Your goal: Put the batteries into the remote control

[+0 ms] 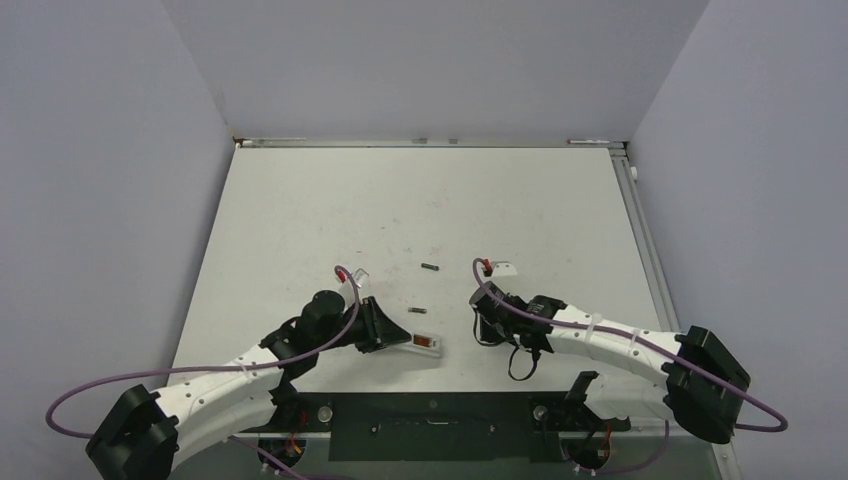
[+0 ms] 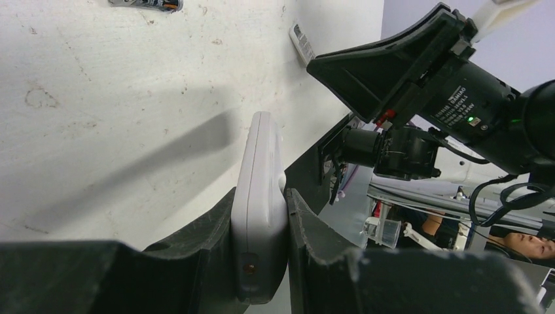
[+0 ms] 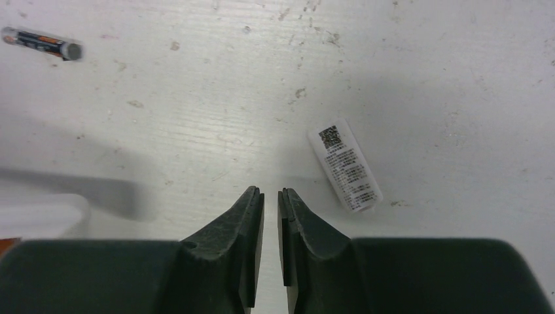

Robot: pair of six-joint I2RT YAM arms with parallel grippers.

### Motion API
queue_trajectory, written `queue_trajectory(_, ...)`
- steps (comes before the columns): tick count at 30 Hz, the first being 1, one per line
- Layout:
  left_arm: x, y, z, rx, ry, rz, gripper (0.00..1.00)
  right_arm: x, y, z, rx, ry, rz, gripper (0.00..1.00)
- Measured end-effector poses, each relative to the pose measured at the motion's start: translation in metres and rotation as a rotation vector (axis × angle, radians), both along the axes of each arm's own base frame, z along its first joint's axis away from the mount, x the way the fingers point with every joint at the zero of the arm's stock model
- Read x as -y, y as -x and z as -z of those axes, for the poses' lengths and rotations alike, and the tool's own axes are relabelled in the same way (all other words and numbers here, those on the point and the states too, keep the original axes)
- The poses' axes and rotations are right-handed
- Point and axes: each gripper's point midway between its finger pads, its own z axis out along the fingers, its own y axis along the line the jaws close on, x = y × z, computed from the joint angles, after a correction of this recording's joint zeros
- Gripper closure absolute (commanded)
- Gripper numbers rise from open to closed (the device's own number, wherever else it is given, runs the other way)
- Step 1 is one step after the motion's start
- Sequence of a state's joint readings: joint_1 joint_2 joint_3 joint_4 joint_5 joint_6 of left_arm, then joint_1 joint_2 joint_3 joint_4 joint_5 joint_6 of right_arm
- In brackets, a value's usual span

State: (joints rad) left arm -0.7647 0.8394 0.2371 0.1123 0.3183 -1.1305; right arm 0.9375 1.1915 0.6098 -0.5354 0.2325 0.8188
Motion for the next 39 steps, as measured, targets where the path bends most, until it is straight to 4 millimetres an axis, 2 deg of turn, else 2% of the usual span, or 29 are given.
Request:
queue_trajectory(3,0.002,-0.002,0.002,-0.009,0.016,-0.015,1.0,-0.01,0.0,-0.009,0.01,-0.05,-0.019,0.8)
queue_trajectory(17,0.008,-0.006,0.028,-0.075,-0.012,-0.02,0.98,-0.037,0.008,-0.021,0.008,-0.157,-0.109,0.77)
queue_trajectory(20,0.014,-0.003,0.034,-0.097,-0.02,0.017,0.91,-0.04,0.009,-0.021,0.008,-0.165,-0.121,0.76)
queue_trajectory(25,0.02,-0.004,0.035,-0.101,-0.021,0.045,0.72,-0.043,0.011,-0.022,0.01,-0.171,-0.134,0.73)
queue_trajectory(30,0.017,-0.004,0.04,-0.089,-0.069,0.061,0.51,-0.044,0.013,-0.022,0.009,-0.171,-0.141,0.7)
queue_trajectory(32,0.014,-0.004,0.043,-0.086,-0.102,0.065,0.47,-0.044,0.013,-0.022,0.009,-0.171,-0.141,0.69)
queue_trajectory(39,0.002,-0.005,0.046,-0.054,-0.193,0.065,0.41,-0.044,0.013,-0.022,0.01,-0.171,-0.147,0.68)
